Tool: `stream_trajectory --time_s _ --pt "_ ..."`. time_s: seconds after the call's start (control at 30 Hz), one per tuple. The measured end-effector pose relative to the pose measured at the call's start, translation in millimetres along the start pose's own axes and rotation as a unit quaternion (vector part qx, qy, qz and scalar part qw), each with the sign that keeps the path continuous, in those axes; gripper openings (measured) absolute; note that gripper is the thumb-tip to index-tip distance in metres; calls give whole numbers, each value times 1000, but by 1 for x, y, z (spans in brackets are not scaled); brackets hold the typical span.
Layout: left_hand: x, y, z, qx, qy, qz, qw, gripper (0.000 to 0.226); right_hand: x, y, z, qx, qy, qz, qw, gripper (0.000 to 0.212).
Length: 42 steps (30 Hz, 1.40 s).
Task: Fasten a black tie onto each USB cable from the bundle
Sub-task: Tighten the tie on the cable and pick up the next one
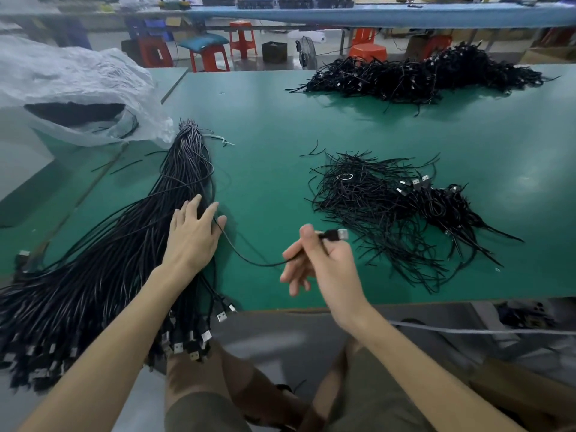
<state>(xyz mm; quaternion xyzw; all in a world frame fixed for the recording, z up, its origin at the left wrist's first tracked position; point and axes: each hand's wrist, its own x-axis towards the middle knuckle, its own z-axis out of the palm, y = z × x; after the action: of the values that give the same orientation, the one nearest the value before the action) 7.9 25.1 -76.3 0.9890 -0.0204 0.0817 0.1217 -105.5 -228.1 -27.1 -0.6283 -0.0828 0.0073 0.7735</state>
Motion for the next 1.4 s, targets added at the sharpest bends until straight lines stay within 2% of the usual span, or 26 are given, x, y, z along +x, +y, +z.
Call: stream_trajectory --time_s 0.1,0.2,0.3,0.37,0.4,0.5,0.57,0.63,0.73,0.77,0.8,0.87,0.9,1.0,1.07,1.13,1.2,1.23,1.27,1.33,1.4 --pt "-6 9 -7 -28 58 52 997 46 9 -4 -12 13 61 30 998 51" --pt "-16 34 -19 -27 92 165 982 52 13 -3 -19 41 103 74 991 49" --pt "-27 72 -27 -47 27 281 958 49 16 -3 -23 39 130 87 987 46" --pt "-33 93 -29 -80 -28 306 948 50 18 -4 -26 39 138 86 986 46" --pt "-35 100 -31 -111 -49 301 946 47 19 -5 -28 37 140 86 986 46" --pt "-34 108 -35 -219 -72 250 940 21 22 -8 -31 14 131 104 986 43" --pt "-31 108 -46 -289 -162 198 922 46 23 -9 -35 9 124 121 985 40" --pt "-29 103 -60 -368 -229 154 888 53 23 -9 -40 0 111 118 987 41" --pt "-27 103 -71 -467 -188 119 856 34 21 -10 -41 -40 79 89 992 44" --pt "-29 106 -72 -501 -194 101 838 28 21 -10 -38 -54 64 77 993 45" --pt "-31 110 -70 -533 -222 83 812 32 19 -10 -35 -67 45 68 994 45" --pt "-36 118 -64 -568 -292 57 768 54 18 -11 -26 -87 -3 57 995 42" --pt "-37 123 -61 -570 -318 52 756 62 18 -12 -22 -93 -28 55 994 41" --pt "-41 129 -49 -611 -380 32 694 66 20 -12 -14 -102 -76 56 990 43" --pt "-42 126 -46 -643 -377 26 666 56 21 -12 -14 -110 -83 68 988 45" --pt "-44 120 -43 -648 -347 65 675 52 22 -9 -16 -115 -81 81 987 45" --pt "-44 117 -40 -685 -292 89 662 52 20 -3 -20 -123 -83 74 986 45" --pt "-43 118 -41 -720 -260 82 638 51 18 0 -22 -124 -84 68 986 42" --pt "-42 118 -43 -766 -227 60 598 51 16 4 -23 -123 -84 65 987 39" --pt "-37 116 -48 -854 -171 -12 492 52 11 12 -25 -107 -80 78 988 37" --pt "-34 112 -56 -903 -173 -50 390 51 6 18 -28 -85 -88 89 988 37"
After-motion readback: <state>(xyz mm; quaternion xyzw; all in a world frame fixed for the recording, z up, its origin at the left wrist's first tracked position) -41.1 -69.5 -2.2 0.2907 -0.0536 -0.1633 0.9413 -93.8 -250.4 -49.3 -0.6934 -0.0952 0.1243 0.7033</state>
